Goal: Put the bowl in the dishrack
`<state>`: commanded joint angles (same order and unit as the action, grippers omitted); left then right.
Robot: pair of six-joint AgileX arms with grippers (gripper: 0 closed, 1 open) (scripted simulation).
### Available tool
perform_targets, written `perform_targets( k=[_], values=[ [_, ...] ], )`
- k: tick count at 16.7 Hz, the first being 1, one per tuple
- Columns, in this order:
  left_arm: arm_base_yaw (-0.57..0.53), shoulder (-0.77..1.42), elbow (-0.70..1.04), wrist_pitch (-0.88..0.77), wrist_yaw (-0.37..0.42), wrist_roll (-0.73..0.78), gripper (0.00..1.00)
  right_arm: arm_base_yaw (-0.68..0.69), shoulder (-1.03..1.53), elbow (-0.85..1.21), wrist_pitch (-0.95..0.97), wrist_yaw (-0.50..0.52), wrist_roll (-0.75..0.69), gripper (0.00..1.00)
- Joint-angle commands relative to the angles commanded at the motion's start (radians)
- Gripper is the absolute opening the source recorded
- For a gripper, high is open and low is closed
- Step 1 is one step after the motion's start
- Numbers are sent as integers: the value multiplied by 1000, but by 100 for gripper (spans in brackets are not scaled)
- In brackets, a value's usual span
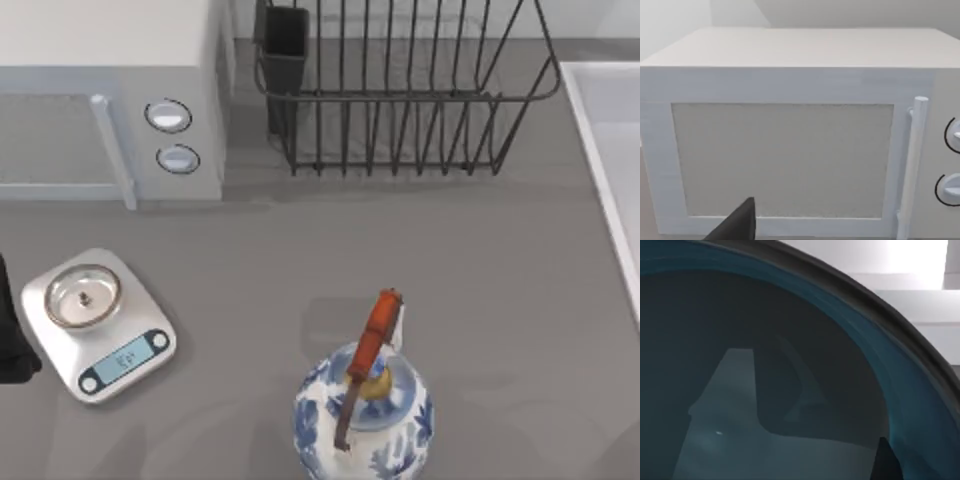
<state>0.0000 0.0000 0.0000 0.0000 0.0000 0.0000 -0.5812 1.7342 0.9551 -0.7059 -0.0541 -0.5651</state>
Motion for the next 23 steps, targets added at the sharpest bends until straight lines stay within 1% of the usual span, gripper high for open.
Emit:
perform_targets(
  k=[4, 7, 9, 14, 17, 19, 23],
  values=[
    [0, 0, 0, 0, 0, 0, 100, -2, -3, 13, -14, -1, 1, 0],
    [0, 0, 0, 0, 0, 0, 100, -6, -8, 112, -114, -3, -4, 0],
    [0, 0, 0, 0, 0, 0, 100, -10, -13, 220, -234, -5, -9, 0],
    [0, 0, 0, 0, 0, 0, 100, -14, -52, 507, -602, -4, -13, 0],
    [0, 0, 0, 0, 0, 0, 100, -11, -88, 649, -752, -2, -11, 0],
    [0, 0, 0, 0, 0, 0, 100, -10, -102, 696, -799, -2, -10, 0],
    [0, 0, 0, 0, 0, 0, 100, -10, -105, 704, -808, -2, -10, 0]
  ],
)
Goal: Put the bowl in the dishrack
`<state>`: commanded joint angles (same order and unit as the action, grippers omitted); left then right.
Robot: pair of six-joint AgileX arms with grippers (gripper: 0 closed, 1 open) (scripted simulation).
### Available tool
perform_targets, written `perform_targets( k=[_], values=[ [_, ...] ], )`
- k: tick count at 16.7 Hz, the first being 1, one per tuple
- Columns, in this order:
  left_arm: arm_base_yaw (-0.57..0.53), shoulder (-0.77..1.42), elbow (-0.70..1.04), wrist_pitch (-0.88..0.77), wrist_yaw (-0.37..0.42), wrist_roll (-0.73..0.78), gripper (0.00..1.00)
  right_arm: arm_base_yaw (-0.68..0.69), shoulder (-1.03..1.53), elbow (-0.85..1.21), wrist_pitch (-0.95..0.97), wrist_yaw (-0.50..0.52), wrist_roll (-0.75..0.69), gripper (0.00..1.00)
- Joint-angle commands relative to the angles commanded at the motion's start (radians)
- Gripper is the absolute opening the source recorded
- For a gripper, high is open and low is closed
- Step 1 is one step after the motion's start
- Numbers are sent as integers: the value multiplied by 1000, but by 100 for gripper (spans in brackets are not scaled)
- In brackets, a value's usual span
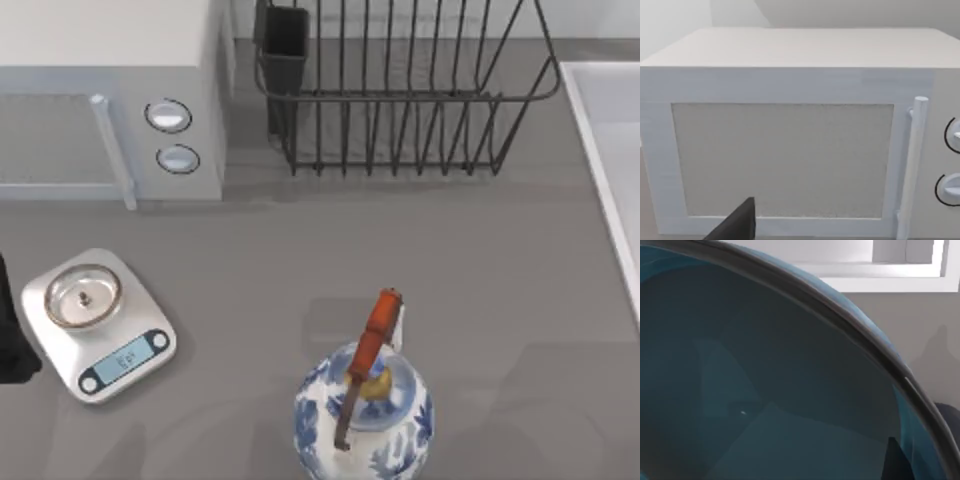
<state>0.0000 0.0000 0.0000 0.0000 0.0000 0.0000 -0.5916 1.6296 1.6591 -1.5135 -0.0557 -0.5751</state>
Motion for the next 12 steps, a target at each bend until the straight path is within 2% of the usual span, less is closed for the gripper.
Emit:
perform_targets(
  k=[3, 6, 9, 12],
  values=[
    [0, 0, 0, 0, 0, 0, 100, 12, 3, -2, 14, 9, 6, 0],
    [0, 0, 0, 0, 0, 0, 100, 106, -2, -1, 105, 82, 42, 0],
    [0, 0, 0, 0, 0, 0, 100, 285, -10, -8, 261, 212, 106, 0],
    [0, 0, 0, 0, 0, 0, 100, 531, -21, -32, 465, 376, 191, 0]
  ],
)
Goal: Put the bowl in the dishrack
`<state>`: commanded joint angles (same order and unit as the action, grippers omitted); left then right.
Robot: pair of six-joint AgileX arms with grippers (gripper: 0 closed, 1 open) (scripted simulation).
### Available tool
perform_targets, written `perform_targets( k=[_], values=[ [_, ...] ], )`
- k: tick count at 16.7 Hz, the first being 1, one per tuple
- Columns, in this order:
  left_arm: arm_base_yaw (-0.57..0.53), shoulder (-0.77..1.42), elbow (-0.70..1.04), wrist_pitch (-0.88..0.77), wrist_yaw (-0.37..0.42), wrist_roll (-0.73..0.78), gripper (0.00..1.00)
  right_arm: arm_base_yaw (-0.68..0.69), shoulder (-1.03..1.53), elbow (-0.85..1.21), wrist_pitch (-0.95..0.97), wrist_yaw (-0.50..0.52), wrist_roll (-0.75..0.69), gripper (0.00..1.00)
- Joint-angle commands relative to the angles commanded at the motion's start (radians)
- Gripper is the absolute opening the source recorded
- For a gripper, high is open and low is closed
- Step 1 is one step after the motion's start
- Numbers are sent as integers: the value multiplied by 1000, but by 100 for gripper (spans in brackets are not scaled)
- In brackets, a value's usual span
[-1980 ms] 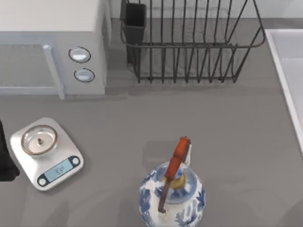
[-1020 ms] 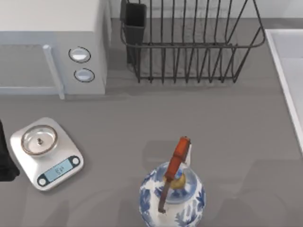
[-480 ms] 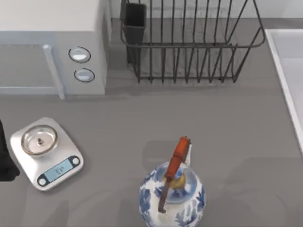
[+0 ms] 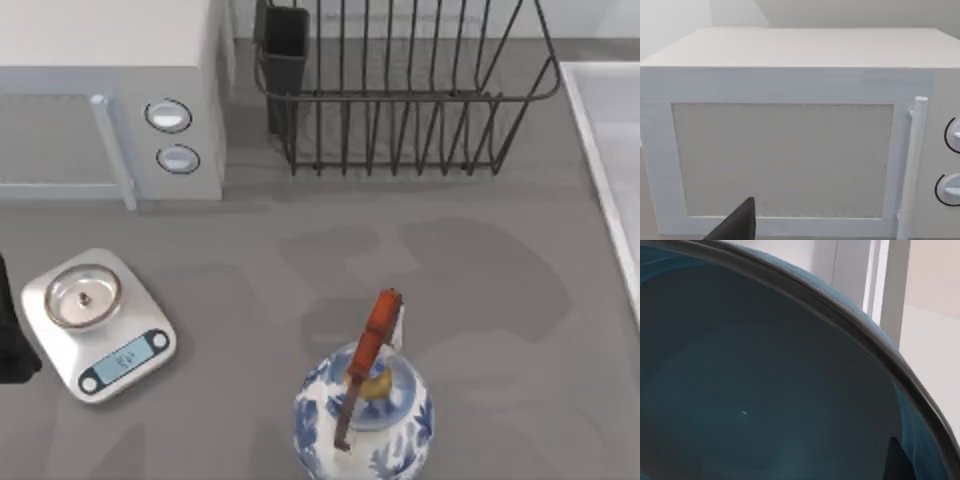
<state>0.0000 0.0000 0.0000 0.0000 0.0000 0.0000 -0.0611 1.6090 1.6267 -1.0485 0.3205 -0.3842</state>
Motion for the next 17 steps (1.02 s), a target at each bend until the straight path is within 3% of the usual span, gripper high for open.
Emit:
perform_targets(
  k=[10, 14, 17],
  values=[
    [0, 0, 0, 0, 0, 0, 100, 907, -116, -143, 831, 584, 335, 0],
    [0, 0, 0, 0, 0, 0, 100, 1077, -161, -183, 1003, 722, 406, 0],
    [0, 0, 0, 0, 0, 0, 100, 1099, -168, -189, 1025, 741, 416, 0]
  ],
)
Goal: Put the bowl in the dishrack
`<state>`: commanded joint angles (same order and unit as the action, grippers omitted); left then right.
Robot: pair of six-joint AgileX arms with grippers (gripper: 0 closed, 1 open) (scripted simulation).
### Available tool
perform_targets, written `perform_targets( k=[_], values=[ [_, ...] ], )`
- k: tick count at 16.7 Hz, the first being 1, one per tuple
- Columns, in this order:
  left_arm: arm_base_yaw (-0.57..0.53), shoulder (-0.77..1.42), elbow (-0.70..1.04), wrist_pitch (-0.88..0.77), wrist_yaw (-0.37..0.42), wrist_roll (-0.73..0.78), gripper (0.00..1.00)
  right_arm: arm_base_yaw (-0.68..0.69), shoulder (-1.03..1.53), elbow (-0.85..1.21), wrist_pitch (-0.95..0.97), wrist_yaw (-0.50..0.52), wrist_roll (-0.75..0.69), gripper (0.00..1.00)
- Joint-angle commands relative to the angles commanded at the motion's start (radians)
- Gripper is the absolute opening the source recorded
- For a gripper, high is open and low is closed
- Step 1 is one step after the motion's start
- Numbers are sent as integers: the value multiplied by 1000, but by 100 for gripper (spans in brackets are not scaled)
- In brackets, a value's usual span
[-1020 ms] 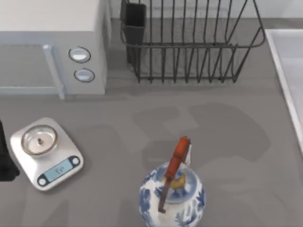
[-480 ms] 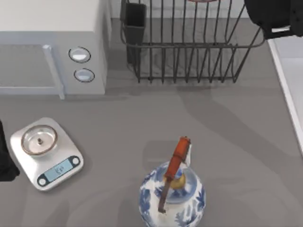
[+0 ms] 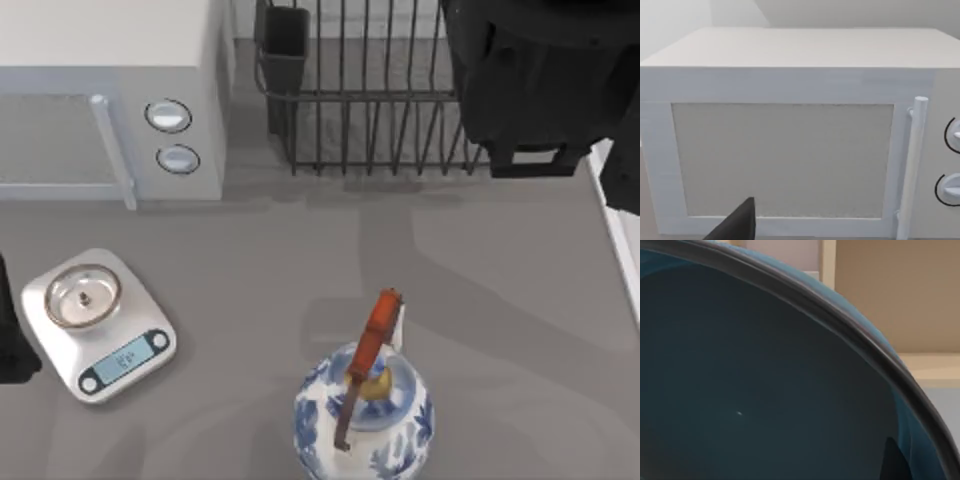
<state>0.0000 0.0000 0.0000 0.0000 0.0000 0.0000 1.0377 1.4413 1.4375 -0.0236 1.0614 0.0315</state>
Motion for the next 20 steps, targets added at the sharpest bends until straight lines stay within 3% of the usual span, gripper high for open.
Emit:
perform_targets(
  k=[7, 16, 20],
  values=[
    [0, 0, 0, 0, 0, 0, 100, -43, 74, 1, 68, -43, 1, 0],
    [0, 0, 0, 0, 0, 0, 100, -331, 512, -76, 624, -324, -7, 0],
    [0, 0, 0, 0, 0, 0, 100, -405, 603, -104, 724, -396, -14, 0]
  ],
)
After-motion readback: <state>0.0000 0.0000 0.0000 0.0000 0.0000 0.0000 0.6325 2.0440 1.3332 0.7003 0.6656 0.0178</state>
